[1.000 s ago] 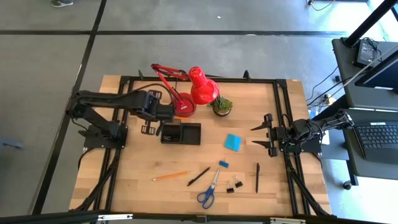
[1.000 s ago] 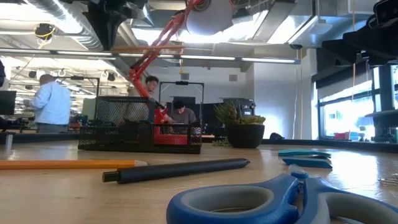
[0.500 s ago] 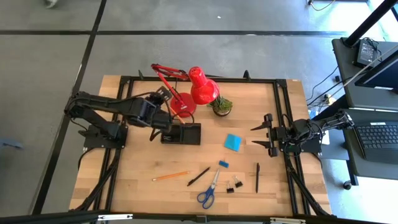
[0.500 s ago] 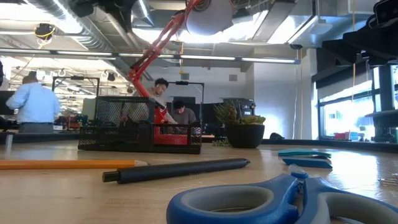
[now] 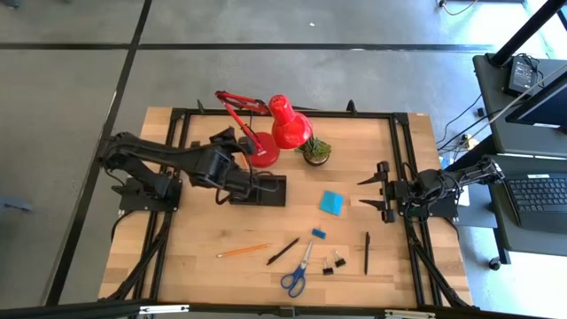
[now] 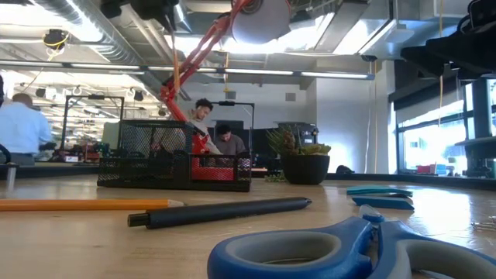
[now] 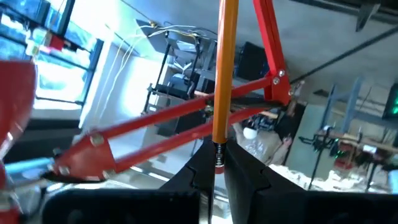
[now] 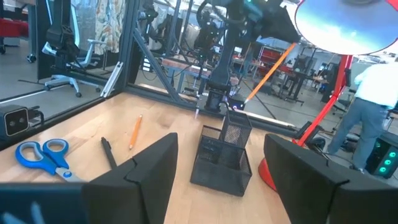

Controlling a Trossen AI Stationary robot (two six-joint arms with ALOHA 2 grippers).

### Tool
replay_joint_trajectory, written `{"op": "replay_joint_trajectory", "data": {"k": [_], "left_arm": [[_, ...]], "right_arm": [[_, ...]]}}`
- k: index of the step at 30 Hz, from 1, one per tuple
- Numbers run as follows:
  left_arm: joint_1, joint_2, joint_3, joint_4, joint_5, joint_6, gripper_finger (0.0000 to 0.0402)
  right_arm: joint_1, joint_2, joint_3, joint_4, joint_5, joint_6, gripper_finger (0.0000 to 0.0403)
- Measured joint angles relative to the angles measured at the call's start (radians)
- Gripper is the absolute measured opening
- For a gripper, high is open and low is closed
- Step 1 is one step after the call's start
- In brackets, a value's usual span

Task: Pick and place office supplies into organizer
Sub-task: Put the top orange pencil into the black desk organizer

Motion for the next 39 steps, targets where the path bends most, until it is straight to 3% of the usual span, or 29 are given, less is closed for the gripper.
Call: {"op": "replay_joint_trajectory", "data": {"k": [22,30,39], "left_arm": [[-0.012,0.162,0.0,-0.001,-0.037,-0.028,0.0018],[-0.033,0.223,0.0,-0.001,-0.037,-0.126,0.0018],[-0.038,0.246,0.0,-0.001,0.024,-0.171,0.0018]], "right_arm": [[0.0,0.0,0.0,0.0,0.0,0.002,0.0242],[0.0,0.0,0.0,-0.001,0.0,0.002,0.0242],[0.0,0.0,0.0,-0.003,0.0,0.006,0.0242]]}}
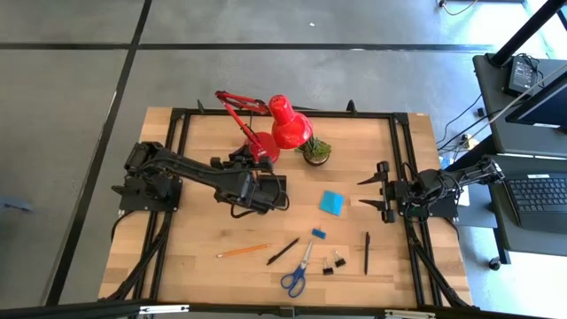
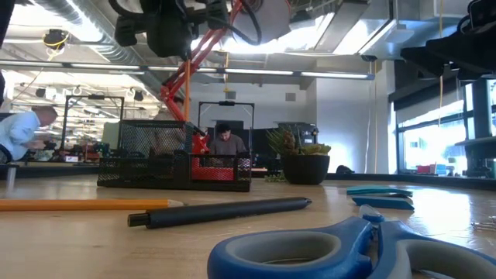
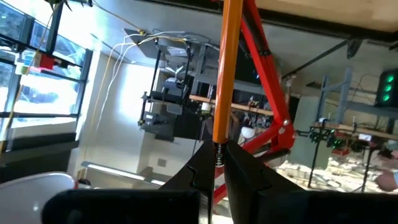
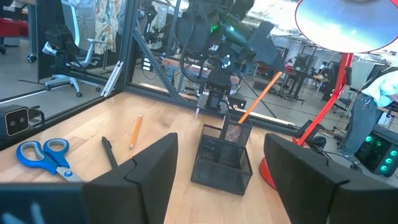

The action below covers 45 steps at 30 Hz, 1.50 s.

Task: Pick and place office supplies into organizer
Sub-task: Put the top orange pencil into the black desk organizer

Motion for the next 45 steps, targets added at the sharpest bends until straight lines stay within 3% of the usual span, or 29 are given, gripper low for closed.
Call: {"op": "replay_joint_trajectory", "data": {"k": [8,21,30,37,45], "left_arm": [[-0.006,0.0,-0.007,0.002,0.011,0.034,0.0018],[-0.007,0.0,-0.213,0.002,0.012,0.041,0.0018],[-0.007,0.0,-0.244,0.009,0.018,0.039,0.0018],[-0.006,-0.002,-0.244,0.058,0.171,0.042,0.0026],[-0.006,-0.001,-0.245,0.068,0.086,0.043,0.003]], "right_arm": [[0.0,0.0,0.0,0.0,0.0,0.0,0.0242],[0.0,0.0,0.0,0.0,0.0,-0.002,0.0242],[0.0,0.0,0.0,0.0,0.0,-0.002,0.0242],[0.0,0.0,0.0,0.0,0.0,-0.003,0.0242],[0.0,0.0,0.0,0.0,0.0,-0.003,0.0242]]}}
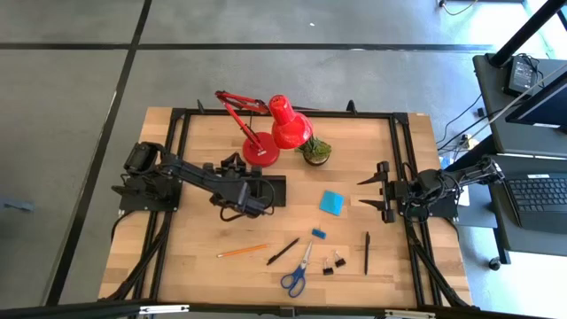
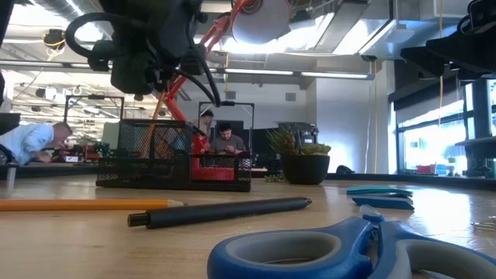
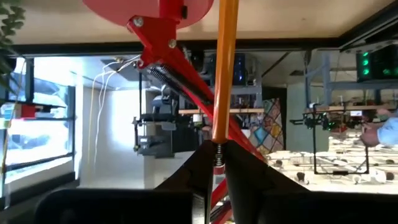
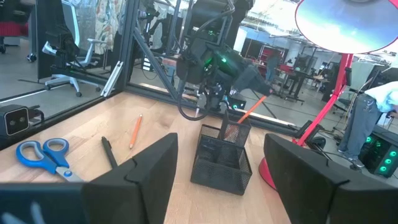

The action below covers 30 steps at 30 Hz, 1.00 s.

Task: Pick and place office supplies into organizer
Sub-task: Put the top orange pencil into the black desk organizer, then put the orange pencil into the black desk organizer

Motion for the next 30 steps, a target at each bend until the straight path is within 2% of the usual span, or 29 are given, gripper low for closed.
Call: {"op": "replay_joint_trajectory", "data": {"k": [4,16,24,30], "left_arm": [[-0.001,0.0,0.0,-0.001,0.042,0.0,0.003],[0.0,0.0,0.0,-0.002,0.037,0.0,0.0062],[0.0,0.0,0.0,-0.014,-0.08,-0.001,0.0086],[-0.008,0.0,0.0,-0.014,-0.089,-0.003,0.0095]], "right_arm": [[0.0,0.0,0.0,0.0,0.0,0.0,0.0242],[0.0,0.0,0.0,0.0,0.0,0.0,0.0242],[0.0,0.0,0.0,0.001,0.0,-0.003,0.0242],[0.0,0.0,0.0,0.001,0.0,-0.003,0.0242]]}}
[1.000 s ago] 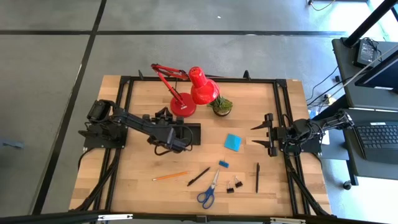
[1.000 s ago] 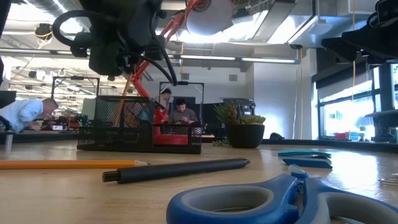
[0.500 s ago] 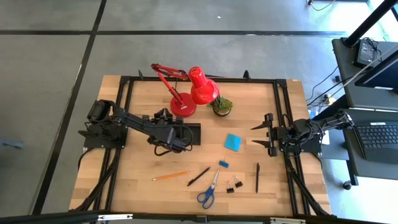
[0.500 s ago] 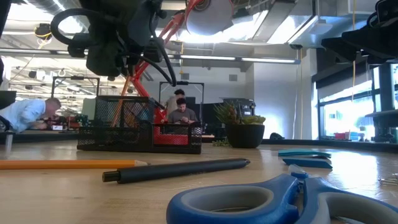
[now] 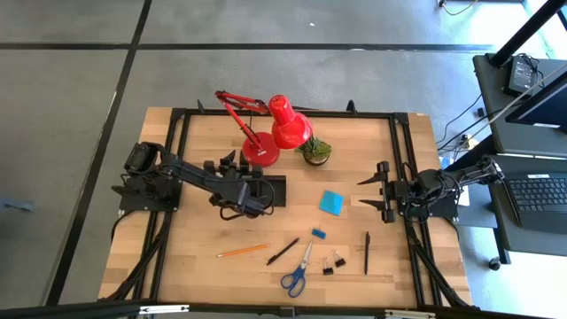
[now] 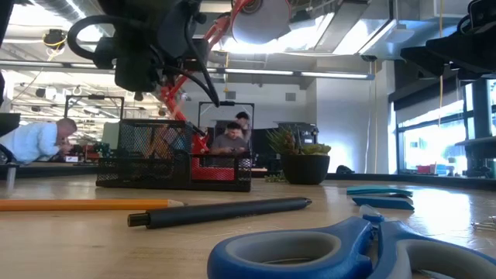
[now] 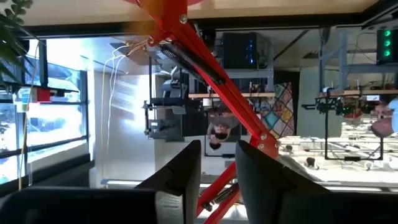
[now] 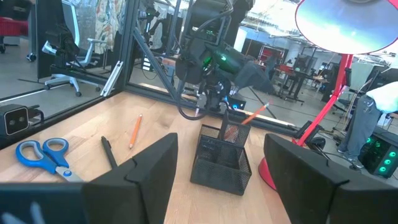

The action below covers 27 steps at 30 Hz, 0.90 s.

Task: Pick and place office supplies into organizer
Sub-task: Put the orange pencil into the black desk organizer

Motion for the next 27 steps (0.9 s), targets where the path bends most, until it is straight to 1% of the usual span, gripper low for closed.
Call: {"op": "replay_joint_trajectory", "data": {"k": [3,8,11,16,20,23,25,27], "left_arm": [[-0.008,0.0,0.0,-0.001,0.002,-0.023,0.0095],[-0.024,-0.03,0.0,-0.02,0.02,-0.178,0.0094],[-0.036,-0.07,0.001,-0.022,0.051,-0.336,0.0095],[-0.077,-0.152,0.001,-0.023,0.111,-0.722,0.0093],[-0.127,-0.2,0.02,-0.022,0.203,-1.011,0.0088],[-0.16,-0.204,0.088,-0.019,0.306,-1.256,0.0086],[-0.176,-0.204,0.145,-0.017,0.403,-1.398,0.0084],[-0.182,-0.205,0.195,0.007,0.524,-1.51,0.0082]], "right_arm": [[0.0,0.0,0.0,0.0,0.0,0.0,0.0242],[0.0,0.0,0.0,0.0,0.0,0.0,0.0242],[0.0,0.0,0.0,0.0,0.0,0.0,0.0242],[0.0,0.0,0.0,0.0,0.0,0.0,0.0242],[0.0,0.0,0.0,0.0,0.0,-0.013,0.0242],[0.0,0.0,0.0,0.0,0.0,-0.022,0.0242],[0.0,0.0,0.0,0.003,0.0,-0.024,0.0242],[0.0,0.0,0.0,0.006,0.0,-0.023,0.0242]]}}
